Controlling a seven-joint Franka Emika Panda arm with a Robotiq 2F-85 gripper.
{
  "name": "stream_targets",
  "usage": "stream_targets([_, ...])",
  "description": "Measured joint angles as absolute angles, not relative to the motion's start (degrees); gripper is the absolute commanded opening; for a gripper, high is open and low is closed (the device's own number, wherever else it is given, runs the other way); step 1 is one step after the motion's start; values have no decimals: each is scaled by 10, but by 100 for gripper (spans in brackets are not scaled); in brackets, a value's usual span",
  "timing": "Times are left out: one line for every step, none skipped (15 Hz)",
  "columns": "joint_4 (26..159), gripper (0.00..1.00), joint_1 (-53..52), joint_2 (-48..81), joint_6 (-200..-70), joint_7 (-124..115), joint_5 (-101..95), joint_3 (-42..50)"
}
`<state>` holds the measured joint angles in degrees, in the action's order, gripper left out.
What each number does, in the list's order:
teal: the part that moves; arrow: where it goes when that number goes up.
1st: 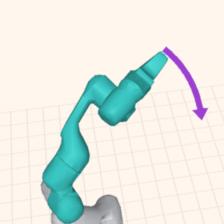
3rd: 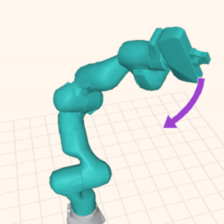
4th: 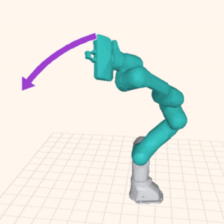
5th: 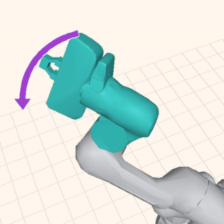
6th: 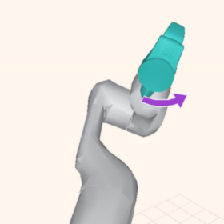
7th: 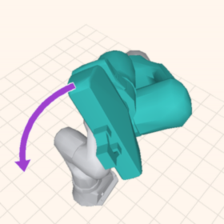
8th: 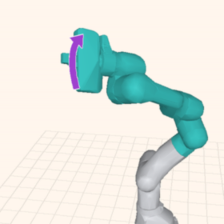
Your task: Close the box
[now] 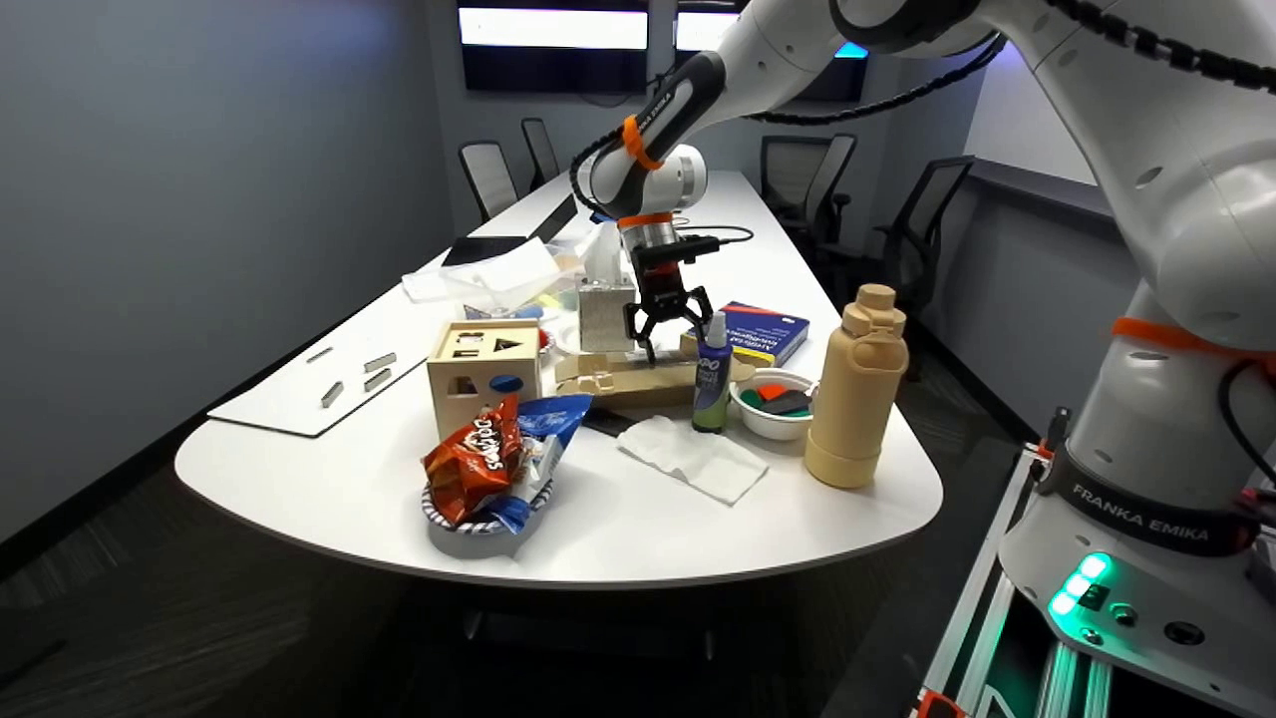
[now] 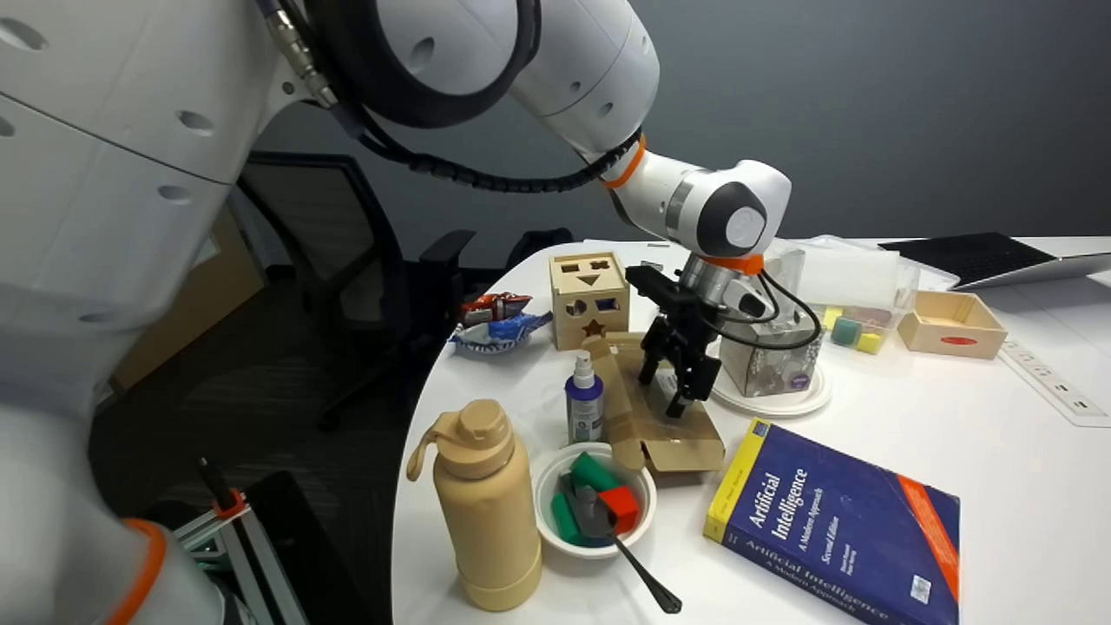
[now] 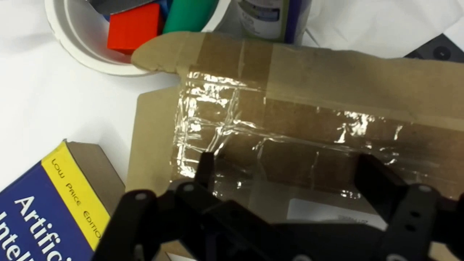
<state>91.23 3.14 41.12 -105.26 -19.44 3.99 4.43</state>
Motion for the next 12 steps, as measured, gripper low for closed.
stream_targets([916,100,31,411,-1055,-194,40,43])
stream_targets([922,100,31,411,-1061,-194,42,42])
stream_targets([929,100,31,412,-1070,-194,46,41])
stream_targets([937,100,31,412,-1082,-193,49,40])
stream_targets([944,100,31,412,-1092,-192,51,40])
stream_targets([949,100,31,411,-1099,-191,51,40])
stream_targets([955,100,31,409,-1105,-191,51,40])
stream_targets([960,100,31,407,-1111,-191,51,40])
stream_targets([965,100,31,407,-1117,-190,51,41])
stream_targets([971,100,31,407,-1122,-190,51,41])
stream_targets([974,100,32,406,-1127,-188,51,41])
stream_targets([977,100,32,405,-1131,-187,51,41])
